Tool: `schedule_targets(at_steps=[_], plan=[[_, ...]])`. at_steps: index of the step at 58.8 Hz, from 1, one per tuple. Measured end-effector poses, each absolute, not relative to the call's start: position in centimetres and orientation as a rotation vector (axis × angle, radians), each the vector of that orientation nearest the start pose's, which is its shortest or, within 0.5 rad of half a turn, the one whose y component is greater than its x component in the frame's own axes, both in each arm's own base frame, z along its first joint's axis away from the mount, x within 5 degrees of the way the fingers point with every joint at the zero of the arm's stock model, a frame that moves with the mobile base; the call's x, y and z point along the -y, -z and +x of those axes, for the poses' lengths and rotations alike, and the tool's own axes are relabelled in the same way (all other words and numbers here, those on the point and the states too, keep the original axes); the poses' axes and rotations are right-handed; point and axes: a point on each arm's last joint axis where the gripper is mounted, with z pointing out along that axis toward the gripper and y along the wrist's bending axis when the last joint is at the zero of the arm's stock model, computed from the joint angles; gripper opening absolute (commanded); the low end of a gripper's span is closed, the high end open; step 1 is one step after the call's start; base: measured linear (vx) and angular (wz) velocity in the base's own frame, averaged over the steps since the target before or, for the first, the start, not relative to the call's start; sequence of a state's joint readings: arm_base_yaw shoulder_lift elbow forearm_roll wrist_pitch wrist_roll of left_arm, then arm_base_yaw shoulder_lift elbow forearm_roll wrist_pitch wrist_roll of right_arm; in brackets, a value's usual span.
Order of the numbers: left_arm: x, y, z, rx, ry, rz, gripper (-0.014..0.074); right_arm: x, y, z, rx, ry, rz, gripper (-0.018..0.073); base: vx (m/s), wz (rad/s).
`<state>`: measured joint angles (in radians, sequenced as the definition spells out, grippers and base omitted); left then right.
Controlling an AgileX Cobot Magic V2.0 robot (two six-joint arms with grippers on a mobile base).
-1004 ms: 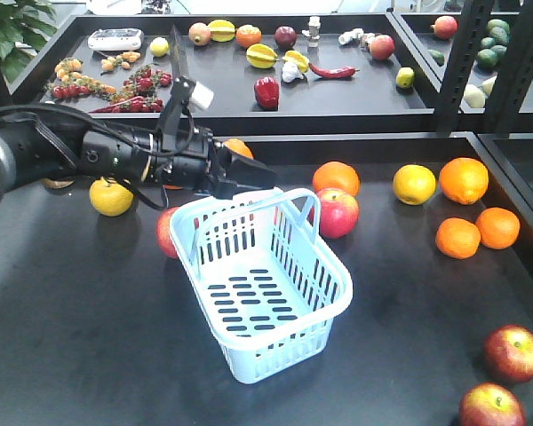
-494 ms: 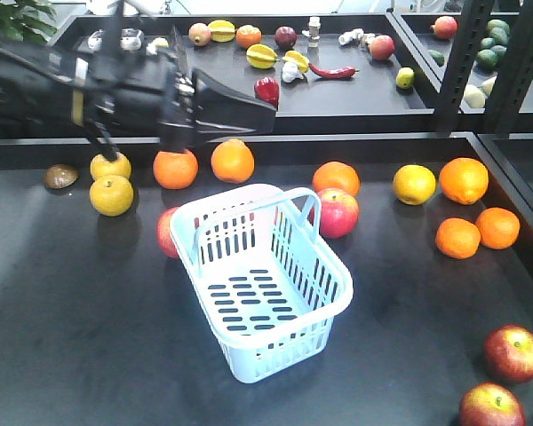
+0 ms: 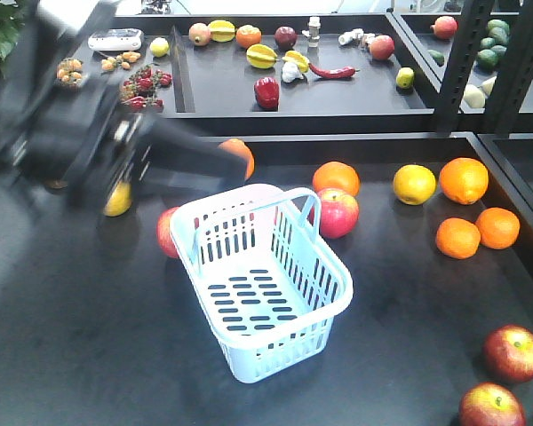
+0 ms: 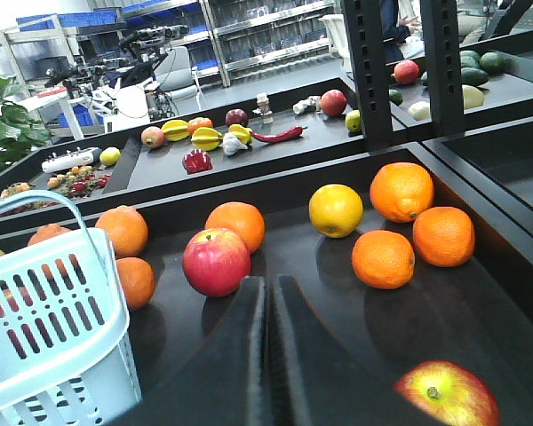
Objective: Pick three apples into basket with both arms
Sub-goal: 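Open the left gripper and withdraw it from the basket handle, then reach the right gripper down over a red apple near the table edge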
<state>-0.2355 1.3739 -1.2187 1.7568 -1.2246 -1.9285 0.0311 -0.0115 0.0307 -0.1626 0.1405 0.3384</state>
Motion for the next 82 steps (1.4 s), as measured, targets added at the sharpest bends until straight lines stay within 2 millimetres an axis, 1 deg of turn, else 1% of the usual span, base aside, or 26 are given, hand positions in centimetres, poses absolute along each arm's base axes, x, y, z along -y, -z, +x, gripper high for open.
schedule_targets(at_steps=[5, 11, 14, 17, 18, 22, 27, 32, 37, 40, 44, 48, 52, 58, 73, 77, 82], plan=[[13.7, -39.0, 21.1, -1.667, 1.269, 1.045, -0.0008, 0.0, -19.1, 5.7, -1.637, -0.141, 0.137, -0.0005, 0.0, 0.0], [12.8, -37.8, 17.5, -1.647, 1.245, 1.073, -0.0008, 0.0, -19.1, 5.7, -1.637, -0.141, 0.137, -0.0005, 0.0, 0.0], [12.3, -37.3, 15.6, -1.616, 1.208, 1.09, -0.0008, 0.0, -19.1, 5.7, -1.637, -0.141, 0.137, -0.0005, 0.0, 0.0], [11.9, -36.3, 14.0, -1.612, 1.174, 1.083, -0.0008, 0.0, -19.1, 5.7, -1.637, -0.141, 0.137, -0.0005, 0.0, 0.0], [11.7, -36.2, 13.4, -1.599, 1.155, 1.083, -0.0008, 0.0, -19.1, 5.7, -1.637, -0.141, 0.137, -0.0005, 0.0, 0.0], [11.0, -34.9, 11.6, -1.603, 1.096, 1.044, -0.0008, 0.0, -19.1, 5.7, -1.637, -0.141, 0.137, -0.0005, 0.0, 0.0], [10.2, -32.6, 9.9, -1.633, 1.018, 0.968, -0.0008, 0.0, -19.1, 5.7, -1.637, -0.141, 0.137, -0.0005, 0.0, 0.0], [9.2, -29.8, 8.5, -1.672, 0.933, 0.876, -0.0008, 0.0, -19.1, 5.7, -1.637, -0.141, 0.137, -0.0005, 0.0, 0.0], [8.5, -27.3, 7.6, -1.72, 0.889, 0.798, -0.0008, 0.0, -19.1, 5.7, -1.637, -0.141, 0.137, -0.0005, 0.0, 0.0], [8.1, -25.4, 6.9, -1.758, 0.873, 0.753, -0.0008, 0.0, -19.1, 5.7, -1.637, -0.141, 0.137, -0.0005, 0.0, 0.0], [7.9, -23.5, 6.3, -1.793, 0.868, 0.729, -0.0008, 0.0, -19.1, 5.7, -1.637, -0.141, 0.137, -0.0005, 0.0, 0.0], [7.7, -21.9, 5.7, -1.825, 0.875, 0.722, -0.0008, 0.0, -19.1, 5.7, -1.637, -0.141, 0.137, -0.0005, 0.0, 0.0], [7.6, -20.8, 5.4, -1.851, 0.883, 0.717, -0.0008, 0.0, -19.1, 5.7, -1.637, -0.141, 0.137, -0.0005, 0.0, 0.0], [7.6, -20.1, 5.2, -1.871, 0.889, 0.711, -0.0008, 0.0, -19.1, 5.7, -1.637, -0.141, 0.137, -0.0005, 0.0, 0.0], [7.5, -20.1, 5.2, -1.872, 0.883, 0.706, -0.0008, 0.0, -19.1, 5.7, -1.631, -0.159, 0.153, -0.0005, 0.0, 0.0], [7.5, -20.1, 5.2, -1.872, 0.883, 0.706, -0.0008, -0.1, -19.3, 5.7, -1.605, -0.242, 0.223, -0.0005, 0.0, 0.0], [7.5, -20.1, 5.2, -1.872, 0.883, 0.706, -0.0008, -0.1, -19.6, 5.7, -1.556, -0.39, 0.351, -0.0005, 0.0, 0.0]])
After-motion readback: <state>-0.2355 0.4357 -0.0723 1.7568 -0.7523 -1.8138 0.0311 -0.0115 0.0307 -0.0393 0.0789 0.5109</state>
